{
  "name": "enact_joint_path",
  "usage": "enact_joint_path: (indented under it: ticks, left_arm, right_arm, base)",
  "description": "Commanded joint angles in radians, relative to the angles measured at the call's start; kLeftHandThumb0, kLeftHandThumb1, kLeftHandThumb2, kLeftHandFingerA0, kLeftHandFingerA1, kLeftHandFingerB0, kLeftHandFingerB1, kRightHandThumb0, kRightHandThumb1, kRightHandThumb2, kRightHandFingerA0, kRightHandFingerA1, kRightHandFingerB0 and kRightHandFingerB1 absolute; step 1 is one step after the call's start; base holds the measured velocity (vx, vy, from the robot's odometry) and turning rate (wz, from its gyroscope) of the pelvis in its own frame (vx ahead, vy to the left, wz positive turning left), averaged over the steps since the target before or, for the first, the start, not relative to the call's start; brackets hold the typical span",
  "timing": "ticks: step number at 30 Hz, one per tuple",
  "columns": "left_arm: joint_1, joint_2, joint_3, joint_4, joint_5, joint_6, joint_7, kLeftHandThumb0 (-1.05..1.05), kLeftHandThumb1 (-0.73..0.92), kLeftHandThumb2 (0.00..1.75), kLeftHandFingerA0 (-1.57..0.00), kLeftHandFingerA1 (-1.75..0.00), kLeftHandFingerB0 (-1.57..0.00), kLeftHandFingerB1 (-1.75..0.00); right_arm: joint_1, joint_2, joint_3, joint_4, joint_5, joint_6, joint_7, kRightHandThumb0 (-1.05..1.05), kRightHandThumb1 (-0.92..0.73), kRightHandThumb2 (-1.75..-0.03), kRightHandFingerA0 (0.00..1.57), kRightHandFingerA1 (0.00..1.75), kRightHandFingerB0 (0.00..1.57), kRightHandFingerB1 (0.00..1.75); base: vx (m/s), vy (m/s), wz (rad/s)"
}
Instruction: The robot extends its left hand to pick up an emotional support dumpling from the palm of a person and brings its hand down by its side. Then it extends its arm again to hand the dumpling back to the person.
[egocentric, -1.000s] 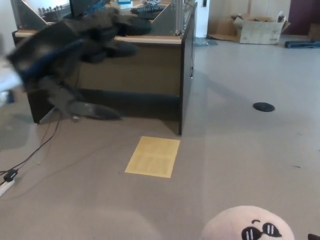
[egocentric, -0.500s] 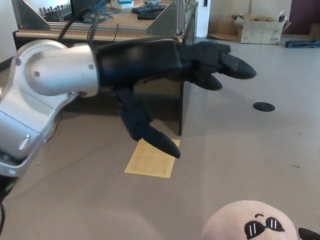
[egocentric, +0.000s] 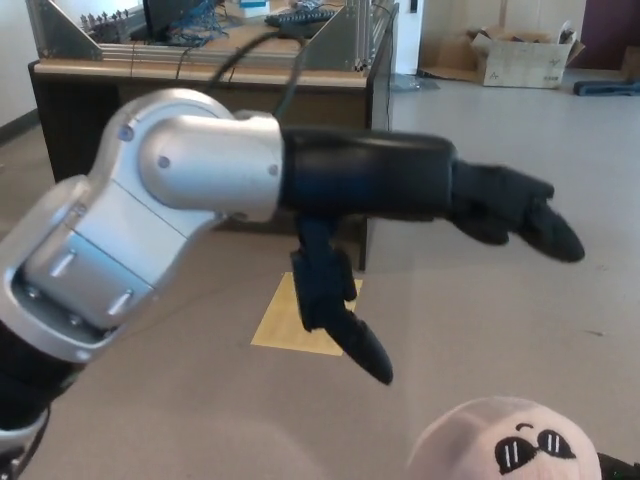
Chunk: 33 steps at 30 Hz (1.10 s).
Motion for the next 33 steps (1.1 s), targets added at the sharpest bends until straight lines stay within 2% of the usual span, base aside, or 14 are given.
enact_joint_path:
  ticks: [1, 6, 8, 15, 16, 19, 20, 22, 23, 24, 28, 29, 31, 33]
  left_arm:
    - [-0.023, -0.008, -0.040, -0.022, 0.046, 0.069, -0.082, -0.42, 0.28, 0.73, -0.01, -0.42, 0.00, -0.34]
    - [-0.010, -0.023, -0.064, -0.044, 0.061, 0.057, -0.099, -0.56, 0.31, 0.59, -0.07, -0.38, -0.05, -0.23]
    - [-0.005, -0.031, -0.077, -0.063, 0.075, 0.083, -0.098, -0.57, 0.30, 0.60, -0.07, -0.35, -0.06, -0.26]
    - [0.005, -0.048, -0.102, -0.079, 0.106, 0.104, -0.113, -0.63, 0.29, 0.62, -0.06, -0.35, -0.05, -0.25]
    - [0.002, -0.049, -0.109, -0.079, 0.112, 0.109, -0.119, -0.61, 0.36, 0.51, -0.06, -0.34, -0.02, -0.27]
    - [0.006, -0.060, -0.109, -0.081, 0.114, 0.115, -0.124, -0.64, 0.29, 0.63, -0.06, -0.37, -0.03, -0.23]
    - [0.009, -0.063, -0.107, -0.083, 0.112, 0.122, -0.125, -0.65, 0.29, 0.62, -0.07, -0.36, -0.05, -0.24]
    - [0.015, -0.070, -0.105, -0.088, 0.110, 0.125, -0.126, -0.63, 0.36, 0.52, -0.07, -0.36, -0.05, -0.27]
    - [0.021, -0.073, -0.105, -0.093, 0.114, 0.122, -0.121, -0.65, 0.36, 0.52, -0.08, -0.37, -0.05, -0.27]
    - [0.023, -0.076, -0.104, -0.094, 0.116, 0.122, -0.123, -0.66, 0.36, 0.52, -0.08, -0.37, -0.05, -0.27]
    - [0.034, -0.084, -0.107, -0.101, 0.125, 0.124, -0.129, -0.71, 0.31, 0.63, -0.07, -0.41, -0.06, -0.24]
    - [0.035, -0.085, -0.110, -0.101, 0.127, 0.128, -0.134, -0.72, 0.32, 0.64, -0.07, -0.40, -0.04, -0.22]
    - [0.034, -0.084, -0.122, -0.103, 0.138, 0.131, -0.143, -0.52, 0.32, 0.80, 0.00, -0.44, 0.00, -0.28]
    - [0.035, -0.085, -0.129, -0.103, 0.148, 0.129, -0.145, -0.53, 0.32, 0.80, 0.00, -0.43, 0.00, -0.27]
  right_arm:
    - [-0.027, -0.013, -0.012, 0.014, 0.023, 0.016, 0.015, -0.32, -0.57, -0.57, 0.74, 0.51, 0.32, 0.32]
    - [-0.025, -0.013, -0.006, 0.012, 0.017, 0.009, 0.021, -0.35, -0.59, -0.57, 0.62, 0.48, 0.28, 0.33]
    - [-0.025, -0.026, 0.015, 0.007, -0.026, 0.030, -0.018, -0.37, -0.61, -0.58, 0.50, 0.42, 0.45, 0.38]
    - [-0.026, -0.043, 0.047, -0.007, -0.053, 0.034, -0.041, -0.35, -0.62, -0.58, 0.57, 0.46, 0.55, 0.43]
    - [-0.021, -0.045, 0.053, -0.017, -0.056, 0.034, -0.042, -0.38, -0.63, -0.58, 0.56, 0.48, 0.53, 0.42]
    - [-0.016, -0.062, 0.081, -0.031, -0.102, 0.052, -0.069, -0.44, -0.67, -0.60, 0.48, 0.44, 0.46, 0.37]
    - [-0.016, -0.089, 0.120, -0.008, -0.171, -0.033, -0.110, -0.47, -0.56, -0.91, 0.37, 0.57, 0.28, 0.50]
    - [-0.017, -0.101, 0.148, 0.001, -0.201, -0.049, -0.138, -0.58, -0.60, -0.92, 0.29, 0.53, 0.25, 0.48]
    - [-0.017, -0.099, 0.148, 0.000, -0.190, -0.040, -0.137, -0.54, -0.60, -0.94, 0.31, 0.54, 0.21, 0.47]
    - [-0.017, -0.097, 0.147, -0.001, -0.176, -0.035, -0.130, -0.51, -0.79, -0.63, 0.37, 0.42, 0.30, 0.34]
    - [-0.008, -0.085, 0.127, -0.022, -0.131, 0.001, -0.096, -0.45, -0.75, -0.62, 0.39, 0.48, 0.28, 0.36]
    - [-0.013, -0.089, 0.131, -0.019, -0.144, 0.001, -0.107, -0.45, -0.73, -0.61, 0.50, 0.51, 0.40, 0.39]
    - [-0.023, -0.106, 0.160, -0.005, -0.211, -0.015, -0.169, -0.48, -0.72, -0.61, 0.53, 0.46, 0.48, 0.40]
    - [-0.029, -0.105, 0.155, 0.003, -0.196, -0.029, -0.159, -0.46, -0.71, -0.61, 0.60, 0.47, 0.54, 0.41]
  base:
    - [0.00, 0.000, 0.00]
    - [0.00, 0.000, 0.00]
    - [0.00, 0.000, 0.00]
    - [0.00, 0.000, 0.00]
    - [0.00, 0.000, 0.00]
    - [0.00, 0.000, 0.00]
    - [0.00, 0.000, 0.00]
    - [0.00, 0.000, 0.00]
    - [0.00, 0.000, 0.00]
    - [0.00, 0.000, 0.00]
    - [0.00, 0.000, 0.00]
    - [0.00, 0.000, 0.00]
    - [0.00, 0.000, 0.00]
    - [0.00, 0.000, 0.00]
